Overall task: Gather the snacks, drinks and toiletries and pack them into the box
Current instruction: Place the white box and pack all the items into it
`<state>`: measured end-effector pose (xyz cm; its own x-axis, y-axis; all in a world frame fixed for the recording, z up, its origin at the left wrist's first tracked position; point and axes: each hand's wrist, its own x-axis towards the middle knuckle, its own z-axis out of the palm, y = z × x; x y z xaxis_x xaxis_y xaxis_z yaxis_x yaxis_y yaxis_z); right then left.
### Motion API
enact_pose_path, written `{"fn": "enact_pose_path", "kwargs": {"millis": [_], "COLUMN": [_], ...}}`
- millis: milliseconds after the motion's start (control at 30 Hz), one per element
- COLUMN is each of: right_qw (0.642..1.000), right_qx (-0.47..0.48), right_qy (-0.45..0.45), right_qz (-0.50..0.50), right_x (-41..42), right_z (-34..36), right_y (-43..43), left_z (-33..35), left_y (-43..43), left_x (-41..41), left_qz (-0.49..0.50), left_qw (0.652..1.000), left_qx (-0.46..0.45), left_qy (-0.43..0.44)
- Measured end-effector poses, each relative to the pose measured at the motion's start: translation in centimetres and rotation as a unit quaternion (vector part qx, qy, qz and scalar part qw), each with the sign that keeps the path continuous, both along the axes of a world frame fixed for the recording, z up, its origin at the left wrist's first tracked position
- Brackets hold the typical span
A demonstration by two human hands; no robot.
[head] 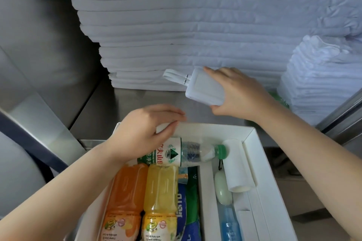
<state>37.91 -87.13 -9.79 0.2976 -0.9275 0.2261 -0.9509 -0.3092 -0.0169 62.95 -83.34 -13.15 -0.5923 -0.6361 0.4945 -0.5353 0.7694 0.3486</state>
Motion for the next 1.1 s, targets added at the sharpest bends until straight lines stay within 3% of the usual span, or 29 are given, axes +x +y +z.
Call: {"fn": "enact_pose_path", "kwargs": {"millis": [167, 300, 433, 667, 867, 1100], "right_qw": [1.0, 1.0, 0.997, 0.98, 0.957, 0.949], "right_qx": [0.019, 0.023, 0.053, 0.143, 0.193, 0.227], "right_qy": [-0.006, 0.015, 0.051, 0.11, 0.182, 0.183], "right_qz": [0.005, 0.013, 0.034, 0.083, 0.121, 0.121], "right_x": [-1.2, -1.7, -1.8, -1.4, -0.8, 0.1], "right_z": [1.8, 2.8, 3.3, 2.5, 0.8, 1.1], "right_y": [3.0, 5.1, 7.5, 11.1, 12.6, 13.5], "left_z": [0.3, 0.9, 1.5, 0.6, -0.8, -0.8], "left_y": [0.4, 0.5, 1.1, 2.9, 3.8, 3.5], "left_x": [-0.2, -0.3, -0.3, 0.0, 0.9, 1.2], "left_qz": [0.01, 0.014, 0.037, -0.046, -0.097, -0.114], "left_qw": [0.986, 0.98, 0.984, 0.992, 0.985, 0.98], "left_qx": [-0.162, -0.192, -0.156, -0.083, 0.052, 0.117], "left_qy": [-0.03, -0.051, -0.082, -0.08, -0.13, -0.111]}}
